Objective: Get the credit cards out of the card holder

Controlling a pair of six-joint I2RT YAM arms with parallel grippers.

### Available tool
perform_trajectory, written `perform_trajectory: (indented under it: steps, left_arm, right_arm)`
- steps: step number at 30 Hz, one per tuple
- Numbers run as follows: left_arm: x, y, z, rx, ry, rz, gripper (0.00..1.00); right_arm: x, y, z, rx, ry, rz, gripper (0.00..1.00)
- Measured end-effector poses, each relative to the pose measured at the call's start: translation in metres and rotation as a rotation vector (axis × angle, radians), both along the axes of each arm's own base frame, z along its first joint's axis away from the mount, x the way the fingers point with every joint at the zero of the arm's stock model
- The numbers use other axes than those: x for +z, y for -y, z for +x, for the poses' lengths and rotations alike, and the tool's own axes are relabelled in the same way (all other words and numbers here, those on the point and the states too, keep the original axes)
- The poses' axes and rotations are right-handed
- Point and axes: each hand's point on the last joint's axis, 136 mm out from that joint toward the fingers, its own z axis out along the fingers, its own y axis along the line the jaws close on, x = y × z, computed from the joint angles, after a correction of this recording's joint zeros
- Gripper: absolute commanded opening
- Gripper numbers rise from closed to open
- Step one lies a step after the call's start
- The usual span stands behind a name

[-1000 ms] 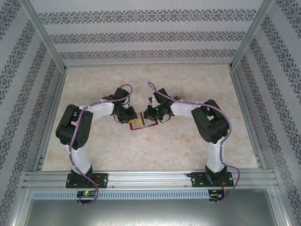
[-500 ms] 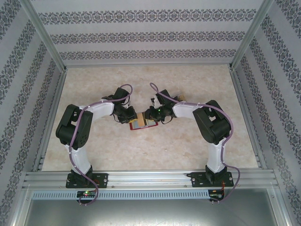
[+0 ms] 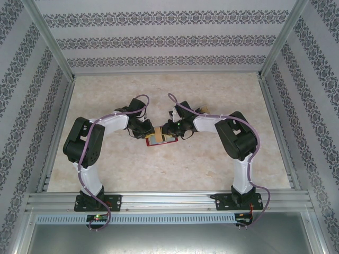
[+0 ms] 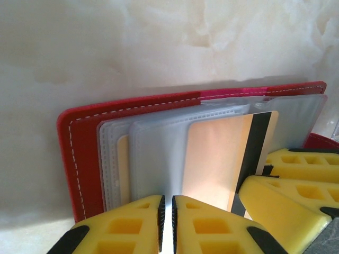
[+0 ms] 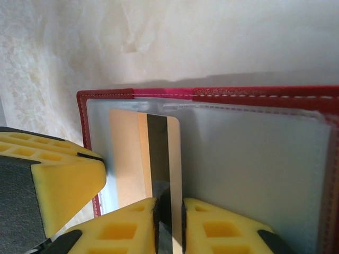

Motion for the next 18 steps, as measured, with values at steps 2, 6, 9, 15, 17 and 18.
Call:
perform_trajectory:
  steps: [2,6,9,15,17,18]
  left_arm:
    - [0.0,0.0,0.0,-0.001,0.001,0.001,0.17]
    - [0.0,0.0,0.001,0.0,0.002,0.003,0.19]
    - [0.001,0.0,0.001,-0.002,0.002,0.004,0.25]
    - [0.011,0.002,0.005,-0.012,0.02,-0.003,0.46]
    - [0.02,0.002,0.007,-0.013,0.034,-0.001,0.52]
    - [0.024,0.002,0.008,-0.013,0.044,-0.001,0.54]
  right_arm:
    - [0.003,-0.002,0.0,0.004,0.002,0.016,0.07]
    - [0.01,-0.001,0.001,0.002,0.03,0.032,0.02]
    - [0.018,0.007,-0.003,-0.013,0.063,0.016,0.0]
    - [0.051,0.029,-0.006,-0.026,0.177,-0.014,0.0]
    - [0.066,0.033,-0.007,-0.02,0.225,-0.018,0.0]
    - [0.072,0.035,-0.008,-0.016,0.245,-0.018,0.0]
